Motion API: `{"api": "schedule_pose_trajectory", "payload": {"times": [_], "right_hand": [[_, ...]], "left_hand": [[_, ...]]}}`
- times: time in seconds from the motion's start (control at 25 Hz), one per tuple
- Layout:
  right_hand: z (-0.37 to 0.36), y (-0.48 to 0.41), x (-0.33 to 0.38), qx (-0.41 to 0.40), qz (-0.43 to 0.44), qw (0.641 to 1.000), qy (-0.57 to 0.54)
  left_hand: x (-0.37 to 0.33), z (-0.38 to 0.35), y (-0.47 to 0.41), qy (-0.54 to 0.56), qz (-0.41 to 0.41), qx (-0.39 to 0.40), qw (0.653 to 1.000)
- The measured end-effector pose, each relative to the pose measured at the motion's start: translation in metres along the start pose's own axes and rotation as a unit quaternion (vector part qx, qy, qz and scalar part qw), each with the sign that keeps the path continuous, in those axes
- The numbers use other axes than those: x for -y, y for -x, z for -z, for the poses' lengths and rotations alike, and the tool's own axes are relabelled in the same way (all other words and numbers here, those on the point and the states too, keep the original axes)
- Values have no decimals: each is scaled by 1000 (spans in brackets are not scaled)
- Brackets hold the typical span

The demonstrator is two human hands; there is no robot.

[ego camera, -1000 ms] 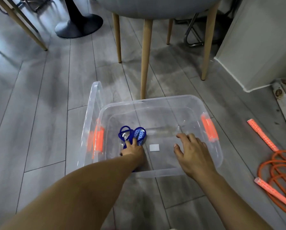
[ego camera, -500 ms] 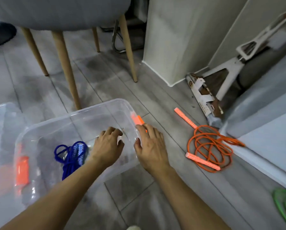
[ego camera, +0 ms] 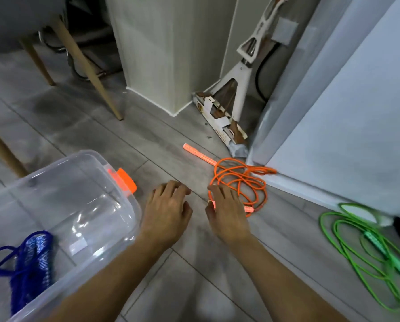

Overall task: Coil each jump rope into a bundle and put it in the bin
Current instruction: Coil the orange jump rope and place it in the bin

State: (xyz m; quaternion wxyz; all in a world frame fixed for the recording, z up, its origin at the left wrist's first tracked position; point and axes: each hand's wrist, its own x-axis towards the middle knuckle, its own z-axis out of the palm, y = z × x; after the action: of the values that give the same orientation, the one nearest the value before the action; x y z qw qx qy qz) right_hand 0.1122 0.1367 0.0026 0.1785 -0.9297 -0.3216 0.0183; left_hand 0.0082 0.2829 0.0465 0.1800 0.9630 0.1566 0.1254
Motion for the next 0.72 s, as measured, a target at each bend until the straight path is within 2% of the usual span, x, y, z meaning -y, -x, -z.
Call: {"api": "schedule_pose_trajectory", "payload": {"times": [0.12,0.28,0.36,0.44,0.56,0.72], "right_hand": [[-12,13,-46,52,-52,997,26],[-25,20,-95,81,-82,992,59],[-33,15,-119,101,-80,987,95],[-42,4,-137,161,-71,977,122],[-56,-6,-144,255,-103,947,165],[-65,26,-134,277,-87,931,220]], "left_hand": [[-21,-39,-5,16,-10,53,998],[-31,-76,-1,5,-3,98,995],[-35,-88,4,4,2,117,993],[-36,-96,13,11,5,140,990],[-36,-106,25,20,2,170,985],[-37,-108,34,9,-8,194,981]]}}
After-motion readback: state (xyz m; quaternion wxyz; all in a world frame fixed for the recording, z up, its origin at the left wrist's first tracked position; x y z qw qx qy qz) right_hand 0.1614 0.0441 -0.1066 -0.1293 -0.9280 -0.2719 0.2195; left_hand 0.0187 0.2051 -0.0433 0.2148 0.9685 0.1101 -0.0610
